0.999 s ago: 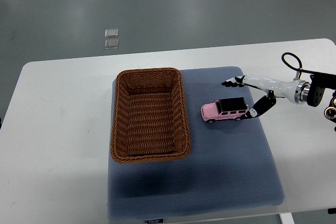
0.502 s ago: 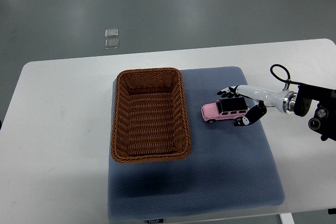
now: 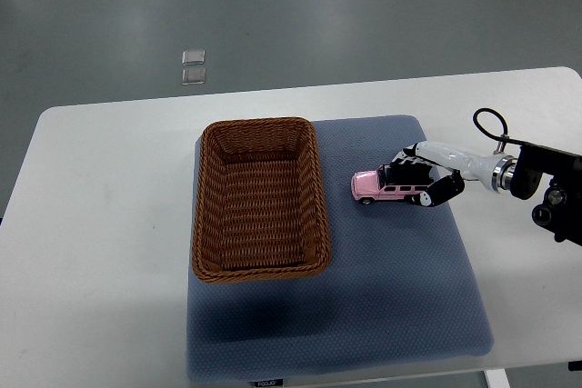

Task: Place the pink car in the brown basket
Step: 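Close the right hand fingers around the pink SUV's body, then lift the pink SUV up off the mat with the right hand, then carry the pink SUV over the wicker basket and lower it inside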

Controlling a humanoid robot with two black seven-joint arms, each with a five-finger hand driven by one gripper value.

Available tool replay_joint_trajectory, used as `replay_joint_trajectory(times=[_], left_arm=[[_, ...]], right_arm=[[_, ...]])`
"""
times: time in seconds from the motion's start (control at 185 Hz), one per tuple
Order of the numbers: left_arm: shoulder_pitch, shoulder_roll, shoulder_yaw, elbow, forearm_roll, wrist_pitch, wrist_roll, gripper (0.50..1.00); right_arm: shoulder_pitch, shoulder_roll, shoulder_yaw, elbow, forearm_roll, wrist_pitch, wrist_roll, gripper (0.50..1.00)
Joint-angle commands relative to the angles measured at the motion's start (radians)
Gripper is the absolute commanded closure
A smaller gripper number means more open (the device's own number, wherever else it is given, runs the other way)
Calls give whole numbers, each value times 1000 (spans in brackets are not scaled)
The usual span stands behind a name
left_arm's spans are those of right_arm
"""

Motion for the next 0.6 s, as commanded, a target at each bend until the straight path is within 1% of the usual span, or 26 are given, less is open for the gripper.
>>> replay_joint_trajectory(times=[0.0, 0.124, 0.373, 0.502, 0.594], left_arm=[[0, 0, 0, 0, 0, 0, -1, 500], [0, 0, 0, 0, 0, 0, 1, 500], [0, 0, -2, 2, 0, 0, 1, 500], [0, 0, -2, 2, 0, 0, -1, 500], [0, 0, -2, 2, 0, 0, 1, 500]], right_arm=[[24, -12, 4, 2, 6, -29, 1, 1000], [61, -34, 20, 9, 18, -52, 3, 1000], [199, -15, 17, 12, 31, -39, 15, 1000], [234, 32, 0, 9, 43, -38, 27, 1000], [260, 85, -38, 6, 43, -29, 30, 1000]])
